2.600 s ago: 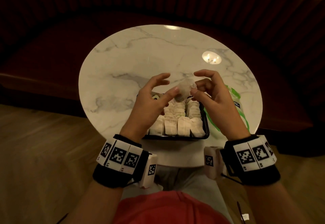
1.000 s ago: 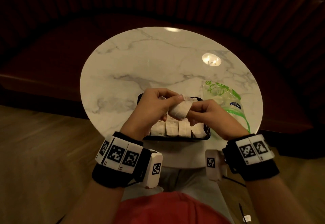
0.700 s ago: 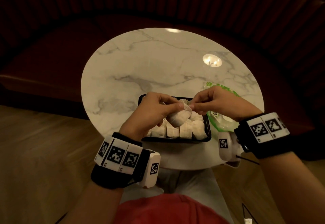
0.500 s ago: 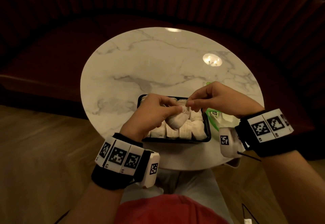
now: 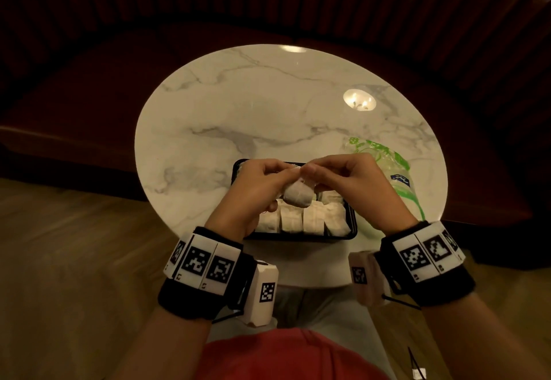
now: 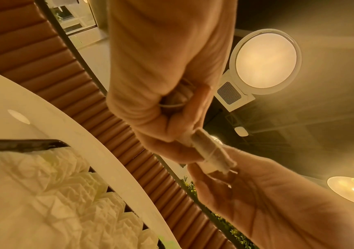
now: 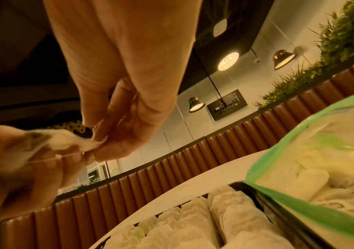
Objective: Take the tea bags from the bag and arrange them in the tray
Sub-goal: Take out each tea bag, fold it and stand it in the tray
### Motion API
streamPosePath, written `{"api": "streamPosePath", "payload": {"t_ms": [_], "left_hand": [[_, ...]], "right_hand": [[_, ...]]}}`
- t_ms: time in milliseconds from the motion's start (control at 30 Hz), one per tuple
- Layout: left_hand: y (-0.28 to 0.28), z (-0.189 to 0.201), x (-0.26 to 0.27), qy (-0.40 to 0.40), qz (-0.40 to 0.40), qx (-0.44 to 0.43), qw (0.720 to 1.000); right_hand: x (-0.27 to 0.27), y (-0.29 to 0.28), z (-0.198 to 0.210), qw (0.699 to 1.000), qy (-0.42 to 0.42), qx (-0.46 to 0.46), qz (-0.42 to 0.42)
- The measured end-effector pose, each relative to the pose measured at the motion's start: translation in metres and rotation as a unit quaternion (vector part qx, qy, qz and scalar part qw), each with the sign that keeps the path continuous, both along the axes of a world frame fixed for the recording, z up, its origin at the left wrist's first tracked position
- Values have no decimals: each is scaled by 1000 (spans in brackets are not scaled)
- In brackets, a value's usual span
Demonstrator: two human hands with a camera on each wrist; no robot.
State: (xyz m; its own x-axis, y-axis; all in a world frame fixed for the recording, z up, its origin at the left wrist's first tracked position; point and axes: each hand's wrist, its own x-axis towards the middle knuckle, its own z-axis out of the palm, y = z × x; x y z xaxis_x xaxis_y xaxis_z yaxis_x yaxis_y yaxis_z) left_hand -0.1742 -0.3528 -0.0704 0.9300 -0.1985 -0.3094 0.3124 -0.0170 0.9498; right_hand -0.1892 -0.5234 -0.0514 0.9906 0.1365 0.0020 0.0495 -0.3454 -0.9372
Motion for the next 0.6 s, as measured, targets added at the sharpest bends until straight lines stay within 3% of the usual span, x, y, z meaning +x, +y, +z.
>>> {"api": "streamPosePath", "payload": {"t_ms": [133, 333, 600], "left_hand": [[4, -6, 1, 13, 3, -7, 1000], [7, -17, -1, 18, -43, 5, 999], [5, -28, -6, 47, -90, 86, 991]], "right_hand": [[0, 1, -5, 996, 46, 69, -22], [0, 1, -18, 996, 15, 60, -62], [2, 1, -31, 995, 99, 25, -1]]}}
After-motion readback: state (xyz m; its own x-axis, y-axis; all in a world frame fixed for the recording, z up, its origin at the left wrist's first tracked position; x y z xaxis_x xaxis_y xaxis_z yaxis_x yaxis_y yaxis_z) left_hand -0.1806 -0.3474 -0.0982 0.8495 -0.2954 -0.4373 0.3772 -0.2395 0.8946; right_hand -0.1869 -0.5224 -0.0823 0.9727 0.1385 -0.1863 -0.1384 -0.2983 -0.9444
